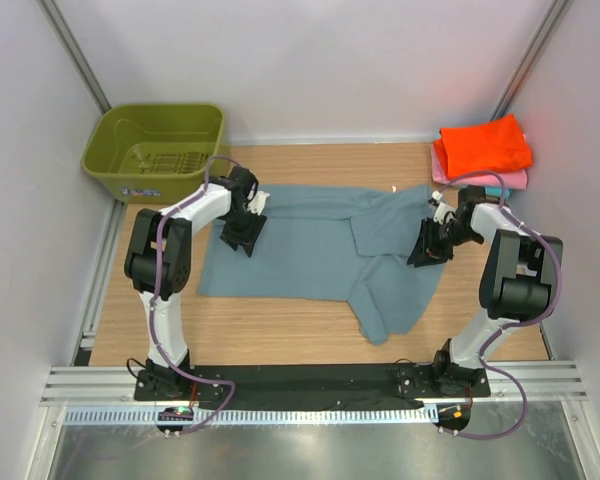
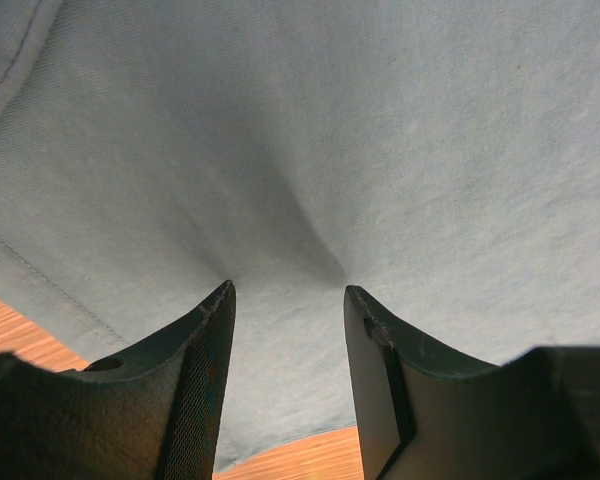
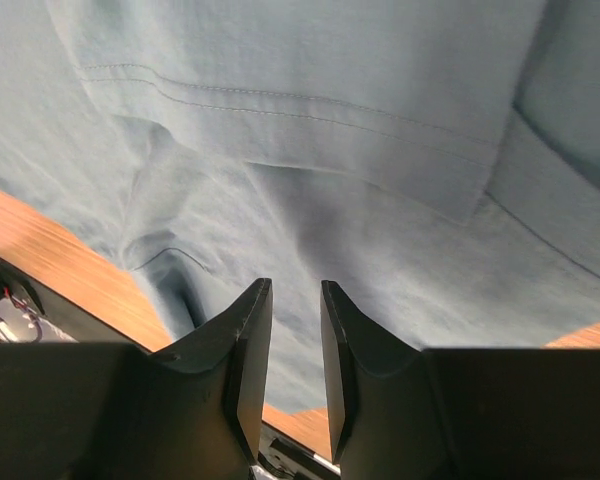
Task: Fold and stack the t-shirts
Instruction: Fold the tshirt
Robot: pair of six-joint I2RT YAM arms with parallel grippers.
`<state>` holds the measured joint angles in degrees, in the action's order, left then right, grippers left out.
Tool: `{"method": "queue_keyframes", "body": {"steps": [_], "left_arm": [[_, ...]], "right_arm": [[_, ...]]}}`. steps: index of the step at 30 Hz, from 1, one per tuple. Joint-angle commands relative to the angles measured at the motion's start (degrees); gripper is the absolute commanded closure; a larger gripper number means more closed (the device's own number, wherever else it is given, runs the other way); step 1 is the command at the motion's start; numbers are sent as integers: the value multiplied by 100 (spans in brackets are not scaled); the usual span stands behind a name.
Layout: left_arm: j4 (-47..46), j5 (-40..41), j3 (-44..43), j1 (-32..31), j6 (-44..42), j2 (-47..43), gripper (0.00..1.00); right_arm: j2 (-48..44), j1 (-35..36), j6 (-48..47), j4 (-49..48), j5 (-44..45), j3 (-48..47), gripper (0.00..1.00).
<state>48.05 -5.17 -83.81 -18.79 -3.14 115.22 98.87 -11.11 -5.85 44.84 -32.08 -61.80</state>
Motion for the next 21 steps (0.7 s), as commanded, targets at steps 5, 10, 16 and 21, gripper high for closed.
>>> {"method": "queue_keyframes", "body": {"steps": [5, 10, 16, 21], "left_arm": [[38, -19, -144, -46, 32, 18, 51], [38, -11, -188, -46, 32, 44, 51], [29, 16, -153, -46, 41, 36, 51], [11, 42, -162, -46, 24, 27, 51]], "right_arm": [[-105, -347, -13, -98, 210, -359, 68], [158, -453, -39, -195, 342, -543, 68], [404, -462, -101, -230, 465, -702, 68], [537, -453, -127, -309, 544, -737, 67]]}}
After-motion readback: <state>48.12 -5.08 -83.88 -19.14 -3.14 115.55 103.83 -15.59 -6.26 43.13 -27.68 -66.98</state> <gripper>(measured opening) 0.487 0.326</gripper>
